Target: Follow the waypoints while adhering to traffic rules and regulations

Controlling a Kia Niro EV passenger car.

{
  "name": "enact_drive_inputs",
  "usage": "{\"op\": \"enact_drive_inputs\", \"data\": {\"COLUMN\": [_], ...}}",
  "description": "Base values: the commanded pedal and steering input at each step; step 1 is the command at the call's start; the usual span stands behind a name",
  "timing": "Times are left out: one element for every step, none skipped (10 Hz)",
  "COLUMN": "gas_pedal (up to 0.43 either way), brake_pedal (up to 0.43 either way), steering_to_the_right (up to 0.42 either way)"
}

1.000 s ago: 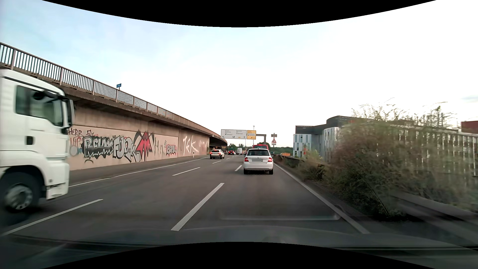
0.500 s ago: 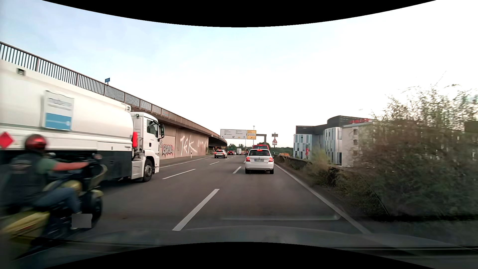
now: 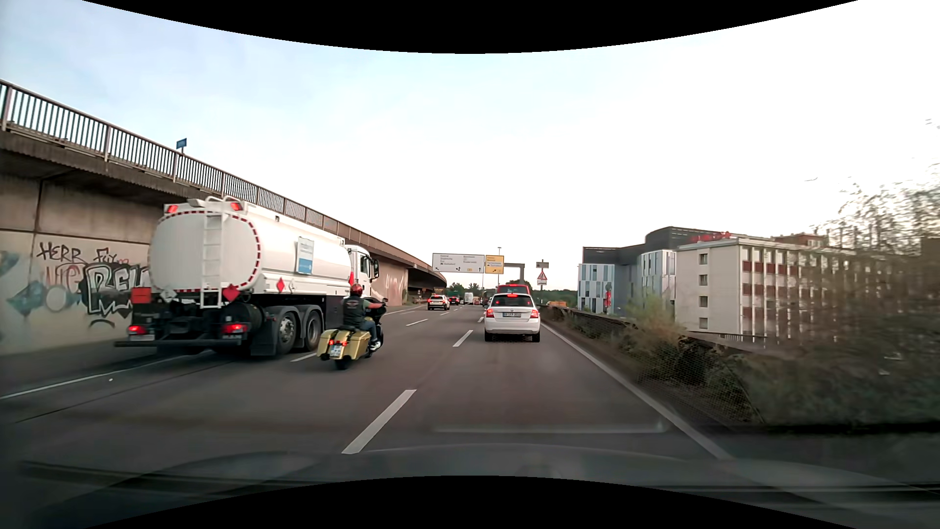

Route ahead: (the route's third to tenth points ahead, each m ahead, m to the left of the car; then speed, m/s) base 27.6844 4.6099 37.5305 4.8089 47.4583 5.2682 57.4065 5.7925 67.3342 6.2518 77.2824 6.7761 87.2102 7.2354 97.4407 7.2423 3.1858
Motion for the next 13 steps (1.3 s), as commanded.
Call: {"op": "enact_drive_inputs", "data": {"gas_pedal": [0.059, 0.047, 0.047, 0.047, 0.039, 0.039, 0.039, 0.039, 0.028, 0.020, 0.020, 0.008, 0.008], "brake_pedal": [0.000, 0.000, 0.000, 0.000, 0.000, 0.000, 0.000, 0.000, 0.000, 0.000, 0.000, 0.000, 0.000], "steering_to_the_right": [-0.002, -0.002, -0.001, -0.001, 0.000, 0.001, 0.002, 0.005, 0.005, 0.005, 0.005, 0.005, 0.005]}}
